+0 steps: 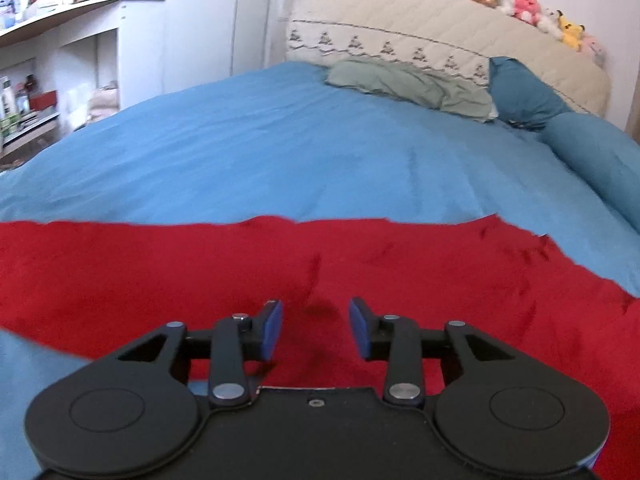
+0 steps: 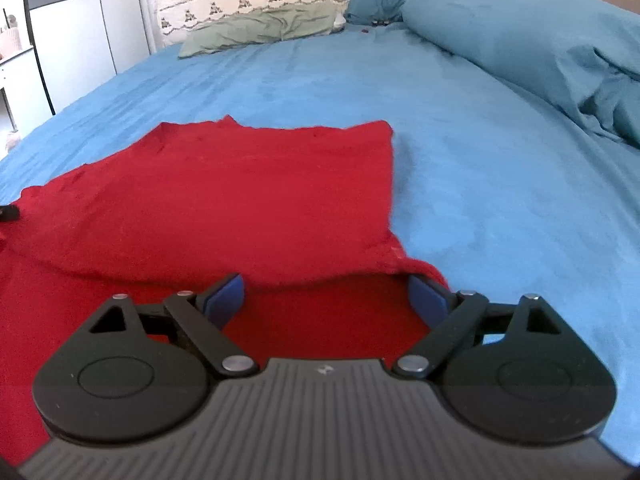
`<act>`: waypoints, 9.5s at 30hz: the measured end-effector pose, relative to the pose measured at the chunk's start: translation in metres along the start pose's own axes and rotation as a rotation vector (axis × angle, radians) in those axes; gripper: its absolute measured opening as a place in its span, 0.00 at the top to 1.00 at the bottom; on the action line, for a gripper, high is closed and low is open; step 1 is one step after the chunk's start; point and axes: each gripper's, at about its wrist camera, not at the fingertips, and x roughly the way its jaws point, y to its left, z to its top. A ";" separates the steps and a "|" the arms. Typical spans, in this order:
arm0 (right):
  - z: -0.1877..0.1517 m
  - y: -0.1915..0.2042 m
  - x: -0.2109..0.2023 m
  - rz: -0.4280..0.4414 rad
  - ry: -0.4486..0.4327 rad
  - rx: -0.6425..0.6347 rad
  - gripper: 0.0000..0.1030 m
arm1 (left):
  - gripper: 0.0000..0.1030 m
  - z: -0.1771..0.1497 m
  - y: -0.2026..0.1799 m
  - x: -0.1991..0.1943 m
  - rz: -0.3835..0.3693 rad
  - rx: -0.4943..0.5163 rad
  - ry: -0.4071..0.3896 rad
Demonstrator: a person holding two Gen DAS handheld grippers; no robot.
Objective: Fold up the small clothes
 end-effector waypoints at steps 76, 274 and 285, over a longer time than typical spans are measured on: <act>-0.006 0.308 -0.083 0.328 0.062 -0.278 0.00 | 0.36 0.003 0.344 -0.054 0.057 -0.582 -0.037; -0.179 -0.014 -0.255 -0.031 0.187 0.064 0.00 | 0.31 -0.173 0.054 -0.241 -0.119 0.082 0.346; -0.183 -0.023 -0.246 0.011 0.228 0.166 0.06 | 0.77 -0.178 0.040 -0.246 -0.130 0.128 0.343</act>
